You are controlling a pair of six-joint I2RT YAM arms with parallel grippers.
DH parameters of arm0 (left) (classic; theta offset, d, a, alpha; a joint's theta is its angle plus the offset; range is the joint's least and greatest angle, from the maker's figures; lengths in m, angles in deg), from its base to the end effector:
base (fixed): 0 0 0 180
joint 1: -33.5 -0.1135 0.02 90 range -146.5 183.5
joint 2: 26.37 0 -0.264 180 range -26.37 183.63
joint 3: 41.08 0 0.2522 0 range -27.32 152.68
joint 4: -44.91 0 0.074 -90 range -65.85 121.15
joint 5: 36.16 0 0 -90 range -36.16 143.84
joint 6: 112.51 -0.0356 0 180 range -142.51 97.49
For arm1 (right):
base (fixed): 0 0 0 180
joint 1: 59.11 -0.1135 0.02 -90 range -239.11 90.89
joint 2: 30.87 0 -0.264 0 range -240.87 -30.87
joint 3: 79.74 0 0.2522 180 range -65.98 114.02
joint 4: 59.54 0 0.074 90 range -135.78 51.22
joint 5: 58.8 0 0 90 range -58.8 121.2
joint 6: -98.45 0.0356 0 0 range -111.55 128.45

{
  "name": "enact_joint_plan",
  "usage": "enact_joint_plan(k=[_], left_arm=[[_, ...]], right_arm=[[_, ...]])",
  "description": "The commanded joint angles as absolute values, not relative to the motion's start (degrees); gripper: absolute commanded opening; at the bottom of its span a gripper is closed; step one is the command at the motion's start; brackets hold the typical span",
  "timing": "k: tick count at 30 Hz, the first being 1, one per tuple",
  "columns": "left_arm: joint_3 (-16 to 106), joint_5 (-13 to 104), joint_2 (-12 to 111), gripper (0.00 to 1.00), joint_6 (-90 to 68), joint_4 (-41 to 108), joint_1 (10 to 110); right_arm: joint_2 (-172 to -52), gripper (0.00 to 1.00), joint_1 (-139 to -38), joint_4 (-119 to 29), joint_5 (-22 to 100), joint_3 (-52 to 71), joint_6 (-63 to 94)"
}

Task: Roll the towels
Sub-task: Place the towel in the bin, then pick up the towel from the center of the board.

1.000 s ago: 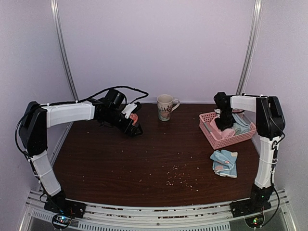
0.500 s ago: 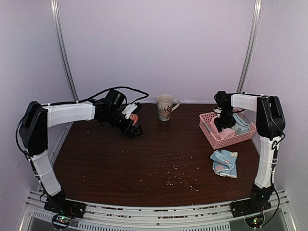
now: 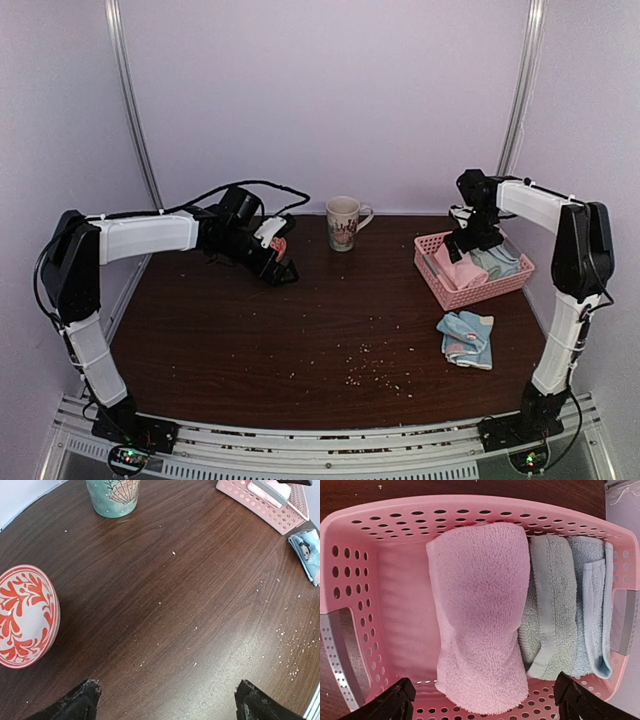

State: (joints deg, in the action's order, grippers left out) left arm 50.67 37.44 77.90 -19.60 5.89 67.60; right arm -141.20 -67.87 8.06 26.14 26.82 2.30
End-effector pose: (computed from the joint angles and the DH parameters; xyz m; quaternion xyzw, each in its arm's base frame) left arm 0.3244 -0.2318 0.2300 0.2965 0.8875 -0.2312 0.2664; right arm 0.3942 0.0576 0.2407 -0.1208 0.9784 -0.0399 0.1627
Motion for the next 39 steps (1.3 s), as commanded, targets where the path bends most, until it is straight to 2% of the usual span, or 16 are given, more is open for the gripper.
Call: enact_joint_plan(k=[1,6,9,12,13,15,17,19,25,29,39], left_arm=[[50.93,36.71,76.67,0.98,-20.49,8.2,67.23],[48.55,42.15,67.99,0.98,-20.53,13.48,67.26],[44.67,47.87,61.69,0.98,-21.89,20.19,67.25],[37.98,67.87,56.09,0.98,-9.02,30.17,67.07],[35.73,68.16,54.48,0.98,-9.36,33.21,66.66],[32.05,64.01,51.34,0.92,-12.73,38.7,66.46],[29.67,60.65,49.68,0.81,-15.55,41.47,66.46],[29.91,56.23,50.03,0.7,-18.1,39.57,66.46],[34.92,48.47,53.65,0.56,-17.7,27.23,66.52],[32.31,47.0,52.42,0.54,-16.23,27.74,66.55],[28.88,44.78,51.76,0.54,-15.65,27.92,66.56]], right_arm=[[-135.96,1.0,-67.81,11.69,29.71,28.65,0.73],[-125.92,1.0,-67.77,11.71,30.84,30.24,-2.89],[-116.99,1.0,-67.49,2.79,22.98,22.32,-4.49],[-112.41,1.0,-66.88,-0.43,23.01,12.93,-9.29],[-111.94,0.96,-66.65,1.11,26.0,11.76,-11.49],[-110.32,0.83,-66.5,6.14,35.16,11.03,-17.01],[-106.8,0.73,-66.74,10.64,46.75,8.86,-24.32],[-102.71,0.69,-68.26,12.85,52.36,4.6,-29.23],[-100.29,0.51,-78.87,16.0,46.85,-5.67,-33.07],[-103.96,0.43,-81.32,14.43,42.73,-9.5,-31.62],[-109.51,0.35,-84.39,12.63,41.67,-10.17,-31.08]])
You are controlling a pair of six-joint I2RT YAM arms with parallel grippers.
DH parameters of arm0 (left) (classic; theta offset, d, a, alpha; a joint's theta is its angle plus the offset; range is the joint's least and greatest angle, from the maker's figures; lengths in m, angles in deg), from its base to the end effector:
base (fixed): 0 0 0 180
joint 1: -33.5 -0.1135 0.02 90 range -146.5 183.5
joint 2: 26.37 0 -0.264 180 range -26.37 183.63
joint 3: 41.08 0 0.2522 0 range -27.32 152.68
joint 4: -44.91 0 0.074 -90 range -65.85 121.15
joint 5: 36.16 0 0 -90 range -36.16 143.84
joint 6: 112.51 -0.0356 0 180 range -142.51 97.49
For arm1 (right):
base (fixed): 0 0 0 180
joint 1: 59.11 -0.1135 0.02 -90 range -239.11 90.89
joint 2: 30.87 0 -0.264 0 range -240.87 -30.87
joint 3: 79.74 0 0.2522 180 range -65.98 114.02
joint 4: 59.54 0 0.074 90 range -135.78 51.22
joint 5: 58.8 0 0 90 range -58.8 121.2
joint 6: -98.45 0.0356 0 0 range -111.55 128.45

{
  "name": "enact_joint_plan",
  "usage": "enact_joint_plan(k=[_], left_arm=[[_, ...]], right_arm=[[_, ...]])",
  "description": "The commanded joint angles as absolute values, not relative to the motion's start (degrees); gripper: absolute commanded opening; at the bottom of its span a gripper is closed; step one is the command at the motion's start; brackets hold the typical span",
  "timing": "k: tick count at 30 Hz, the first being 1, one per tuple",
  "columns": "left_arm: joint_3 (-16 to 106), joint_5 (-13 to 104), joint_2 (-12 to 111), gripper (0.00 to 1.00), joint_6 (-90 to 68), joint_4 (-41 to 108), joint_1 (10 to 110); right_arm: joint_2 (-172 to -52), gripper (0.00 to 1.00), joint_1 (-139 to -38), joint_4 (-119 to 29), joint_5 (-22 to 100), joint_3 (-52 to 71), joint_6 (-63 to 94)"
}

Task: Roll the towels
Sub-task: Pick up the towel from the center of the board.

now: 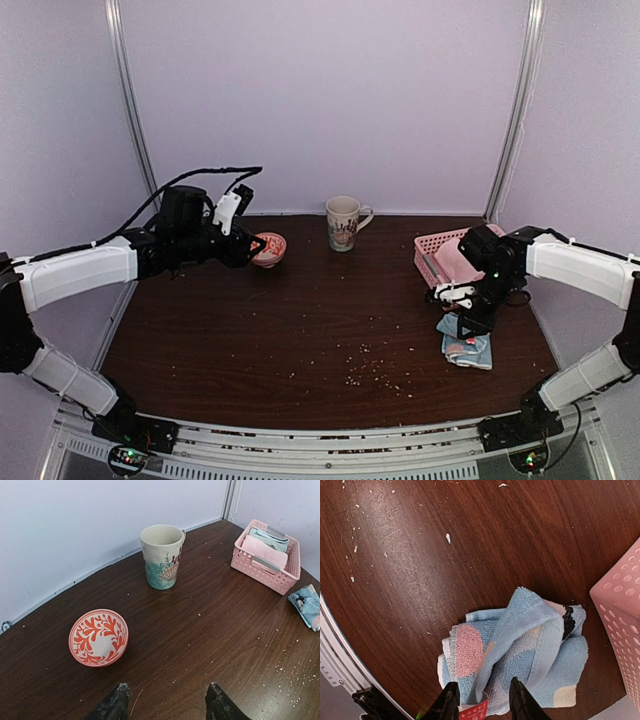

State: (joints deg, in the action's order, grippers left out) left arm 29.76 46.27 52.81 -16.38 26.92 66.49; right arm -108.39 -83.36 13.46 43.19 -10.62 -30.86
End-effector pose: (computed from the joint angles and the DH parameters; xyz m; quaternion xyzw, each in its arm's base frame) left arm 0.2641 -0.1770 0.2878 0.2308 0.8164 -0.2291 0.4772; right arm 0.2055 0.1007 0.2268 -0.5290 0.8389 0.0935 0.0876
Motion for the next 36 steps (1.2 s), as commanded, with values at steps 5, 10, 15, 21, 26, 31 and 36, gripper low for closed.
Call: enact_joint_plan(k=[5,10,15,21,26,31,36], left_arm=[[28.81,44.74,52.32,0.54,-15.45,27.99,66.54],[28.96,44.65,52.82,0.54,-15.63,28.0,66.55],[29.03,45.73,52.79,0.54,-15.9,27.51,66.59],[28.66,56.85,50.36,0.54,-15.03,27.59,66.52],[26.72,62.59,44.3,0.56,-13.58,30.81,66.37],[22.28,62.05,33.93,0.57,-14.53,35.91,66.38],[21.06,62.87,32.3,0.57,-16.89,33.81,66.37]], right_arm=[[-111.22,0.35,-85.91,11.3,39.14,-11.19,-29.22],[-113.26,0.25,-87.64,9.04,34.83,-11.67,-26.46],[-115.67,0.01,-91.35,9.32,36.64,-8.93,-25.65],[-124.17,0.0,-104.79,11.72,47.3,3.54,-26.0],[-133.02,0.0,-109.94,21.7,53.15,38.19,-28.75],[-128.63,0.0,-106.35,19.17,62.43,52.03,-28.49],[-121.63,0.0,-100.24,13.58,68.61,34.52,-25.54]])
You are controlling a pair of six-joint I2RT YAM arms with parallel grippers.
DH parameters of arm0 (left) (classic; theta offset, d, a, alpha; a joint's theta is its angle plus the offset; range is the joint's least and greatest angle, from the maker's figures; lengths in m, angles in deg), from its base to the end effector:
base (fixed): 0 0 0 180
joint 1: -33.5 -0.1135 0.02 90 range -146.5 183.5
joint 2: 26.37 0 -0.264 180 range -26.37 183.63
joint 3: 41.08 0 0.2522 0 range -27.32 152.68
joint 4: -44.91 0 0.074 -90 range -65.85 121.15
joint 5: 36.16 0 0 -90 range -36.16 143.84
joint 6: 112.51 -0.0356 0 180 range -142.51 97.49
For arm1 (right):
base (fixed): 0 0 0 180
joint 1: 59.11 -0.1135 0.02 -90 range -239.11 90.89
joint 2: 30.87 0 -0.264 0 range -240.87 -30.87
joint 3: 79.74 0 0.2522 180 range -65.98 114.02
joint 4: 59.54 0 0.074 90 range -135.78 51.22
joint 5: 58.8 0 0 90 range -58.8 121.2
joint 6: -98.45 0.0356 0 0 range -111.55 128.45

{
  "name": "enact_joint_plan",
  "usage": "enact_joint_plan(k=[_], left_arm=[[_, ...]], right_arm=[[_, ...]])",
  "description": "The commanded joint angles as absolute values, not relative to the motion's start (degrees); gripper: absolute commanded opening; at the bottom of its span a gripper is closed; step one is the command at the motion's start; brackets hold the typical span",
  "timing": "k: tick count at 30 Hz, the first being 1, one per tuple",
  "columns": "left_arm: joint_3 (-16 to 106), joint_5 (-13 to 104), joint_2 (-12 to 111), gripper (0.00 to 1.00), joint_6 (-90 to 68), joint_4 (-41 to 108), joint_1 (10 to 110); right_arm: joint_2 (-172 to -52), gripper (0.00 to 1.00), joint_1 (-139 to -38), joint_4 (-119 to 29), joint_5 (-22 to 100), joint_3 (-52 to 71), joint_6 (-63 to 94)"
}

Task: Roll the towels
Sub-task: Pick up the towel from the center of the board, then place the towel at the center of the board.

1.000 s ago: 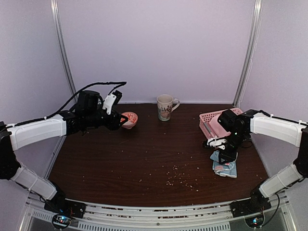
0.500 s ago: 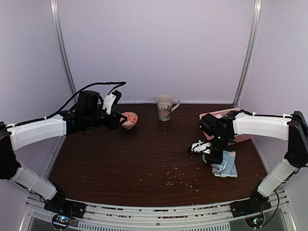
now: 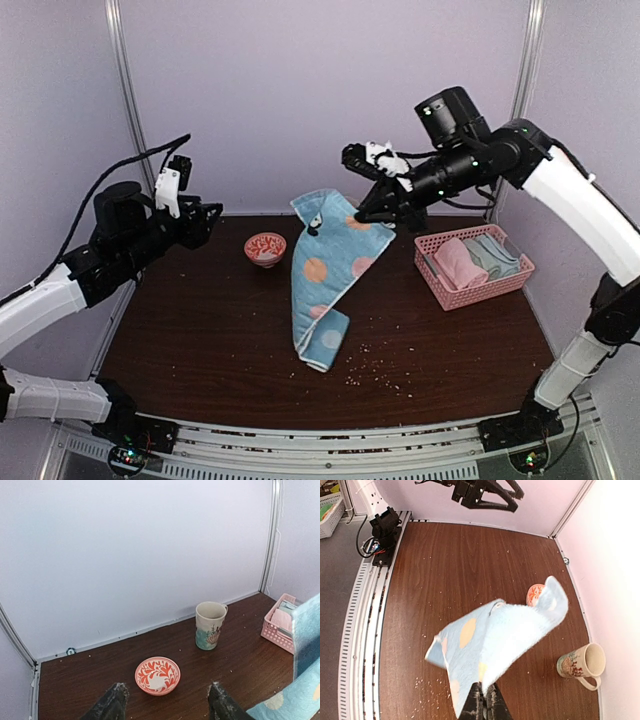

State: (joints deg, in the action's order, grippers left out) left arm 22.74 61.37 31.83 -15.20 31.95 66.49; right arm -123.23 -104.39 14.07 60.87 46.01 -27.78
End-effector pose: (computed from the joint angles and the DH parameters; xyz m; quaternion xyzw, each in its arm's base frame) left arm 0.2041 -0.1269 0.3486 0.1242 0.7402 -0.1807 0.6356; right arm 0.2137 0.2409 0.4483 -0.6541 0.5939 0.2636 0.3873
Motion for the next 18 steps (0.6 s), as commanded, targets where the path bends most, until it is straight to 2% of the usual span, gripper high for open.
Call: enact_joint_plan(k=[1,5,8,10,18], left_arm=[[20.9,62.05,32.89,0.57,-16.89,33.45,66.39],[21.74,54.0,38.07,0.53,-16.65,31.14,66.45],[24.07,47.77,43.17,0.43,-16.05,28.98,67.18],[25.1,46.63,45.81,0.41,-16.6,27.83,69.5],[31.79,56.36,58.4,0.43,-21.86,11.31,85.81]], right_arm=[[-120.69,0.0,-98.54,12.22,69.75,30.13,-24.85],[-118.02,0.0,-92.08,7.16,70.08,14.19,-20.42],[-117.47,0.0,-88.31,5.18,70.13,7.02,-17.22],[-117.4,0.0,-87.63,5.25,69.66,4.37,-16.94],[-117.93,0.0,-84.89,0.4,63.18,2.3,-11.46]])
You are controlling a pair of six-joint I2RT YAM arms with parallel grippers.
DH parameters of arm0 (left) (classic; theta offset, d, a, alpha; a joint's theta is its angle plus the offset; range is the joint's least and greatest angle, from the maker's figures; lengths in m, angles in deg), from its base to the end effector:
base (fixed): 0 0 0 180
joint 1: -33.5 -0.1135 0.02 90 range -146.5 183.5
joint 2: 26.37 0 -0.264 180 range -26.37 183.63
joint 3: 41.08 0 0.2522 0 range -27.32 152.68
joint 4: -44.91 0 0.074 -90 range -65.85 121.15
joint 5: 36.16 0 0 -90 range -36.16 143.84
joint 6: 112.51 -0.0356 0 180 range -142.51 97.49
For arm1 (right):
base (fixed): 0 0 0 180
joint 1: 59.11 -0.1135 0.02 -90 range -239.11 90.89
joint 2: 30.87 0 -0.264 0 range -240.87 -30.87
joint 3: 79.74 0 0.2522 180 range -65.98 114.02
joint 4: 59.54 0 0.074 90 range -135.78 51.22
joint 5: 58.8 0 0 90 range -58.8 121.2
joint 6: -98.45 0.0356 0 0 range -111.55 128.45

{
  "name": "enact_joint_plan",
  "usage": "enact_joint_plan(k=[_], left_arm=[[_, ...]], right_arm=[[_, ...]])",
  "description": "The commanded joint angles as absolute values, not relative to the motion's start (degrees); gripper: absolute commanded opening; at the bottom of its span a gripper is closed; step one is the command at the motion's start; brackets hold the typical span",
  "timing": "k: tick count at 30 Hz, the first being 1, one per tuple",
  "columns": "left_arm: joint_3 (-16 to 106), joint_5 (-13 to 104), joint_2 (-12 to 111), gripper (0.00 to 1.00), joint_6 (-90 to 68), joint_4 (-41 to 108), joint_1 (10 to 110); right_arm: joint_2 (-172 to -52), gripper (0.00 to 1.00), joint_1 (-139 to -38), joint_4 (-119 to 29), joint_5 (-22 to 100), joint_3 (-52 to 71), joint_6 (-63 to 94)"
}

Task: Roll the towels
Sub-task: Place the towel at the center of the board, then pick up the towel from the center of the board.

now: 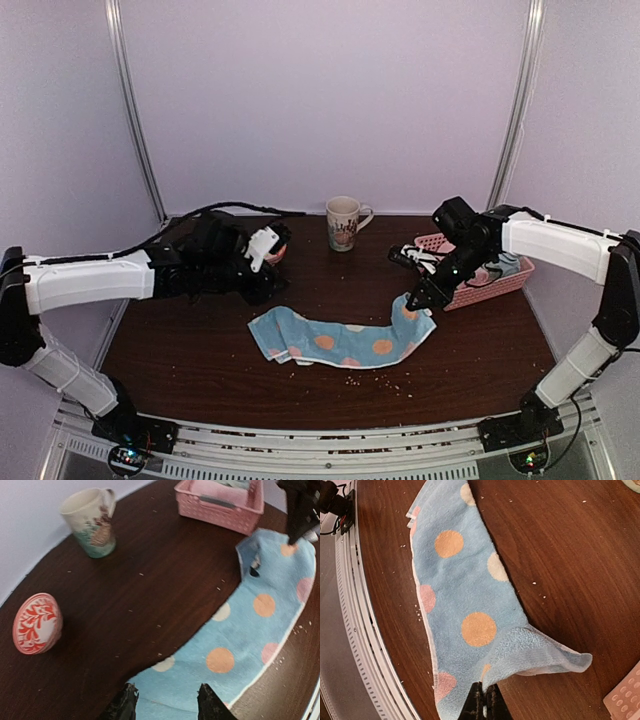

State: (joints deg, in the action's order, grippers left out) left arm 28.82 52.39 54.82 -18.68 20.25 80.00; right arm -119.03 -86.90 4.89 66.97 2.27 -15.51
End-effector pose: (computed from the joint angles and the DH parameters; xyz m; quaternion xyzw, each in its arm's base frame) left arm 0.2166 -0.2295 0.2607 0.3294 0.8276 -0.2034 0.4064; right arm 0.2526 0.1566 0.2533 -0.4560 0.8214 0.3079 0.1503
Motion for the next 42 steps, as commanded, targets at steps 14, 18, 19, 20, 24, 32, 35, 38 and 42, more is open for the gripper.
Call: enact_joint_plan(k=[14,18,19,20,24,32,35,38,42], left_arm=[[31.28,59.02,68.22,0.43,-22.75,-1.05,89.48],[32.21,60.07,71.31,0.34,-22.7,-2.14,89.48],[32.75,60.44,72.52,0.28,-22.83,-2.89,89.48],[33.14,60.89,73.28,0.25,-22.72,-3.78,89.48],[33.08,60.88,74.69,0.32,-23.24,-4.19,89.48],[34.0,65.57,76.22,0.12,-23.39,-5.14,89.48],[34.55,69.32,73.63,0.0,-23.41,-5.07,88.88],[36.52,73.64,69.56,0.0,-23.39,-5.38,85.62],[43.84,83.2,62.81,0.0,-22.96,-8.0,79.58]], right_arm=[[-119.39,0.0,-82.58,-0.65,61.79,2.09,-11.31],[-119.56,0.0,-82.51,-0.74,61.85,1.54,-11.38],[-119.55,0.0,-82.57,-0.69,61.94,1.43,-11.43],[-119.49,0.0,-82.58,-0.62,61.98,1.36,-11.41],[-119.34,0.0,-82.58,-0.75,62.04,1.2,-11.49],[-119.4,0.0,-82.52,-0.72,61.88,1.28,-11.37],[-119.6,0.0,-82.21,-1.39,60.74,2.77,-10.77],[-121.73,0.0,-81.29,-2.39,60.13,7.79,-9.93],[-127.41,0.0,-79.42,-0.73,60.17,22.05,-6.9]])
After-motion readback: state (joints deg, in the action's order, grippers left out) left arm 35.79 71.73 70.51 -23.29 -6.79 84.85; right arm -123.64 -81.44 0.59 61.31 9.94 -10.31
